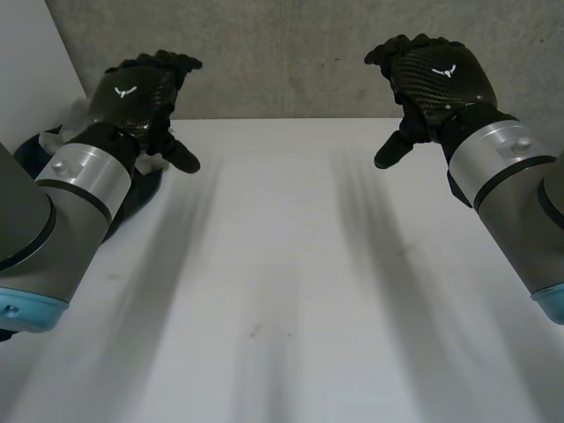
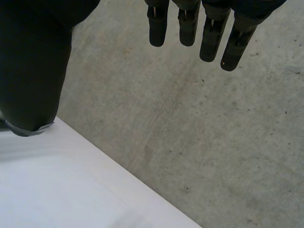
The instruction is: Fold the laundry.
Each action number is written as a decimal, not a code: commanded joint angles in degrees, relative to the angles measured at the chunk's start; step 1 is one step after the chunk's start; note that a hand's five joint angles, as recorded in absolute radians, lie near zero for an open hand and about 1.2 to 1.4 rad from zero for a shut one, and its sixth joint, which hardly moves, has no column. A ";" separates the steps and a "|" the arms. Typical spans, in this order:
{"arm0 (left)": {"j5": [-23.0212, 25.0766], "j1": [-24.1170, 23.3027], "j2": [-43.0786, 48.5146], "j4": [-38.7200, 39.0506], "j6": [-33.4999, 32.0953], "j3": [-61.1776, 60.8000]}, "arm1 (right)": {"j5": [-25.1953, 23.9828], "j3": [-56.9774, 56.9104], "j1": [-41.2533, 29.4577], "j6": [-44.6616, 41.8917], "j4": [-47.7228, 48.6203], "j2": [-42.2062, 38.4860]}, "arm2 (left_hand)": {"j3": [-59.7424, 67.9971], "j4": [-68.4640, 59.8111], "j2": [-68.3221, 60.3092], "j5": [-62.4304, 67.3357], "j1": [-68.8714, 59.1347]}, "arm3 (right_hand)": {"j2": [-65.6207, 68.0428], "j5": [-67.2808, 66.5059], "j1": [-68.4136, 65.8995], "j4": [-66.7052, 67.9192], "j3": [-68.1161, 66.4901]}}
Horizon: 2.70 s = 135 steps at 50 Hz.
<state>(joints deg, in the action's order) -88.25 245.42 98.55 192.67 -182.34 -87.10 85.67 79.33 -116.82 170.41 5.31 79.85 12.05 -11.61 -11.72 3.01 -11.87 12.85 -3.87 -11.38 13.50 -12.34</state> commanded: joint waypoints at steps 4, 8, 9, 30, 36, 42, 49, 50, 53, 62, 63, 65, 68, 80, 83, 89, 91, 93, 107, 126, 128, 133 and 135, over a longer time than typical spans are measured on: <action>6.34 9.89 9.63 1.21 -1.87 4.30 | -0.77 3.37 0.62 -0.52 -0.13 -0.92 | -2.05 1.61 1.72 -3.01 1.87 | -2.85 3.87 1.38 -3.50 2.34; 7.22 15.16 18.07 3.33 -5.82 10.71 | -1.12 5.66 3.61 -2.63 -0.04 -2.41 | -2.05 1.61 1.72 -3.01 1.87 | -2.85 3.87 1.38 -3.50 2.34; 7.31 15.87 19.91 3.68 -6.87 12.12 | -1.29 6.45 4.48 -3.67 0.05 -2.85 | -2.05 1.61 1.72 -3.01 1.87 | -2.85 3.87 1.38 -3.50 2.34; 18.47 26.16 65.08 7.64 -20.77 65.18 | -2.26 9.53 7.39 -6.76 0.75 -6.72 | -0.49 0.06 0.16 -1.45 0.31 | -2.85 3.87 1.38 -3.50 2.34; 19.52 26.25 70.99 7.29 -20.86 72.50 | -2.17 9.53 7.39 -6.85 0.75 -7.51 | 2.53 -2.96 -2.86 1.56 -2.71 | -2.85 3.87 1.38 -3.50 2.34; 22.42 26.25 73.28 7.37 -21.12 73.56 | -2.09 9.36 7.39 -6.85 0.75 -8.04 | 11.93 -12.36 -12.26 10.97 -12.11 | -2.85 3.87 1.38 -3.50 2.34; 25.50 26.25 73.37 7.37 -21.12 73.74 | -2.00 9.09 7.39 -6.85 0.75 -8.48 | 33.12 -33.56 -33.45 32.16 -33.30 | -2.85 3.87 1.38 -3.50 2.34; 26.02 26.25 73.37 7.37 -21.03 73.74 | -2.00 9.09 7.39 -6.85 0.66 -8.57 | 36.82 -37.25 -37.15 35.85 -37.00 | -2.85 3.87 1.38 -3.50 2.34; 27.26 26.25 73.28 7.37 -21.03 73.39 | -2.00 9.09 7.39 -6.85 0.66 -8.57 | 53.97 -54.40 -54.30 53.00 -54.14 | -2.85 3.87 1.38 -3.50 2.34; 26.56 25.46 65.23 5.79 -21.21 66.56 | -2.09 9.18 7.39 -6.85 0.49 -8.39 | 67.95 -68.39 -68.28 66.99 -68.13 | -2.85 3.87 1.38 -3.50 2.34; 26.56 25.46 63.54 5.70 -21.21 64.79 | -2.09 9.18 7.39 -6.85 0.49 -8.39 | 67.95 -68.39 -68.28 66.99 -68.13 | -2.85 3.87 1.38 -3.50 2.34; 26.56 25.46 59.94 5.79 -21.21 60.75 | -2.09 9.27 7.39 -6.85 0.40 -8.30 | 67.95 -68.39 -68.28 66.99 -68.13 | -2.85 3.87 1.38 -3.50 2.34; 26.90 25.37 52.12 5.70 -21.12 51.97 | -2.17 9.44 7.39 -6.85 0.22 -8.22 | 67.95 -68.39 -68.28 66.99 -68.13 | -2.85 3.87 1.38 -3.50 2.34; 25.06 25.63 32.85 5.53 -21.03 21.46 | -2.26 9.44 7.39 -6.76 0.14 -7.87 | -1.83 1.40 1.50 -2.80 1.66 | -2.85 3.87 1.38 -3.50 2.34; 22.96 26.33 32.06 5.00 -21.12 18.29 | -2.26 9.53 7.30 -6.76 0.05 -7.87 | -0.99 0.56 0.67 -1.96 0.82 | -2.85 3.87 1.38 -3.50 2.34; 15.32 28.44 32.06 -0.08 -21.21 15.47 | -2.26 9.62 7.22 -6.76 0.05 -7.87 | 1.70 -2.13 -2.03 0.73 -1.88 | -2.85 3.87 1.38 -3.50 2.34; 13.73 28.53 32.23 -2.02 -21.30 15.30 | -2.26 9.62 7.22 -6.76 0.05 -7.95 | 1.86 -2.30 -2.19 0.90 -2.04 | -2.85 3.87 1.38 -3.50 2.34; 11.80 28.53 32.58 -4.39 -21.73 15.21 | -2.26 9.62 7.22 -6.76 0.05 -7.95 | 1.70 -2.13 -2.03 0.74 -1.88 | -2.85 3.87 1.38 -3.50 2.34; 9.07 28.27 39.27 -5.55 -35.63 21.97 | -2.26 10.15 6.69 -6.85 0.05 -7.87 | 58.52 -58.96 -58.85 57.56 -58.70 | -2.85 3.87 1.38 -3.50 2.34; 3.44 25.37 9.14 12.82 -18.93 26.90 | -2.17 10.15 6.69 -6.76 -0.04 -5.76 | 67.95 -68.39 -68.28 66.99 -68.13 | -2.85 3.87 1.38 -3.50 2.34; 3.35 25.46 6.85 12.82 -18.57 26.72 | -2.17 10.06 6.86 -6.76 -0.04 -5.41 | 67.95 -68.39 -68.28 66.99 -68.13 | -2.85 3.87 1.38 -3.50 2.34; 3.44 25.46 2.36 12.73 -17.26 26.28 | -2.17 9.97 7.13 -6.76 -0.04 -5.05 | 67.95 -68.39 -68.28 66.99 -68.13 | -2.85 3.87 1.38 -3.50 2.34; 3.53 25.28 1.39 12.30 -17.17 26.28 | -2.17 9.97 7.22 -6.76 -0.04 -4.79 | 67.95 -68.39 -68.28 66.99 -68.13 | -2.85 3.87 1.38 -3.50 2.34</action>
<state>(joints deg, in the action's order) -84.96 270.83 103.76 205.90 -200.13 -60.43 83.49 89.38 -109.89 163.65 5.27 74.49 68.10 -68.58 -68.47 57.64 -64.07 12.85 -3.87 -11.38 13.50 -12.33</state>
